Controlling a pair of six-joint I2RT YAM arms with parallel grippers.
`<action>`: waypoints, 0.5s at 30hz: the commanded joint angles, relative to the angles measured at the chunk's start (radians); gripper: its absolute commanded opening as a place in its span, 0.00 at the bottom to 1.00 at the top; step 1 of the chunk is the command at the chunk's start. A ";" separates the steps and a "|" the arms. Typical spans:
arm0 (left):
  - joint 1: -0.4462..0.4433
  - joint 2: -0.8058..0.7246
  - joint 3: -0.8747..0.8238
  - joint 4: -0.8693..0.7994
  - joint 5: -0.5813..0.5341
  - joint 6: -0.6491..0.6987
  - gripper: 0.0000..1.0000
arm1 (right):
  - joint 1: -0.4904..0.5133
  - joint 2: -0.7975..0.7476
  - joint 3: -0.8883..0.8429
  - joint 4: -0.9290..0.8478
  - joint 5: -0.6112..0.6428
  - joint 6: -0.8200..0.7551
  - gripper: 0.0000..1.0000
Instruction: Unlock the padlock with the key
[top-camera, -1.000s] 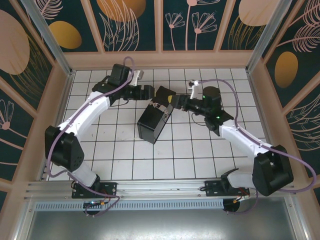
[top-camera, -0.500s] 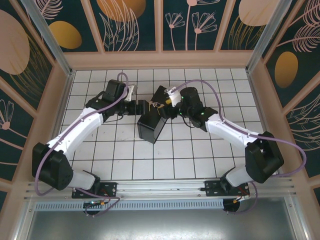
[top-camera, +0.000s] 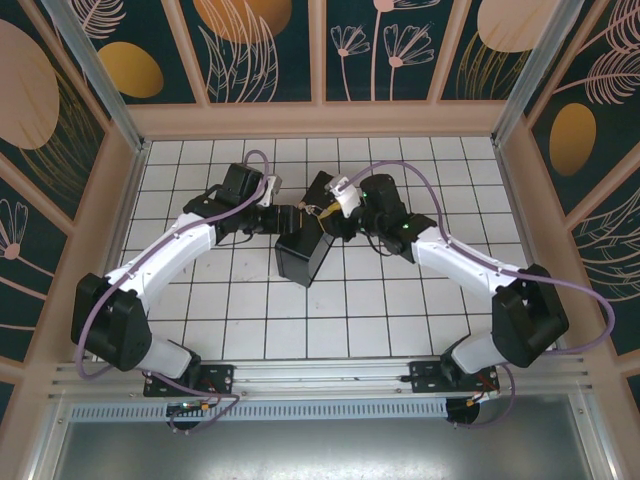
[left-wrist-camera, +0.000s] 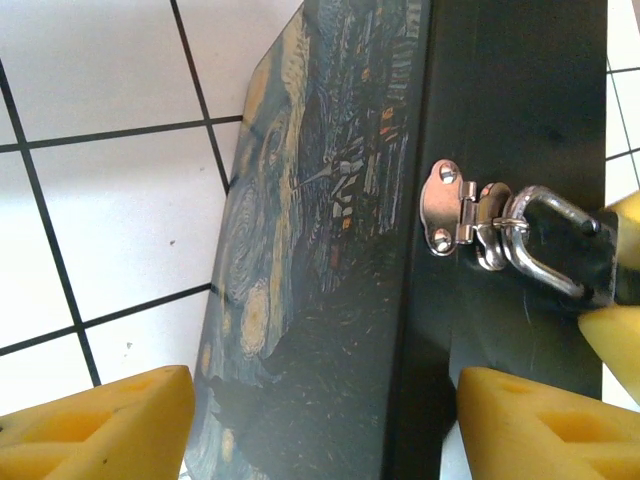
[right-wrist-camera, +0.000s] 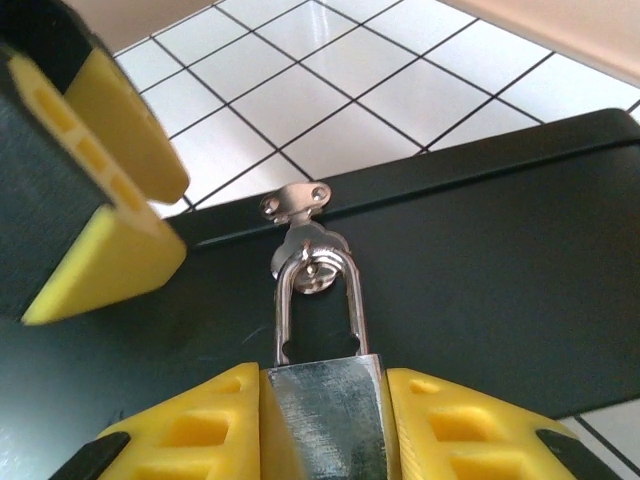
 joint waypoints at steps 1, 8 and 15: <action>0.006 0.039 -0.004 -0.039 -0.085 0.031 0.68 | -0.024 -0.056 -0.015 -0.148 -0.048 -0.032 0.27; 0.018 0.052 0.007 -0.035 -0.071 0.051 0.67 | -0.084 -0.100 -0.049 -0.147 -0.105 -0.032 0.35; 0.020 0.086 0.066 -0.040 -0.068 0.099 0.66 | -0.160 -0.127 -0.064 -0.104 -0.148 0.010 0.46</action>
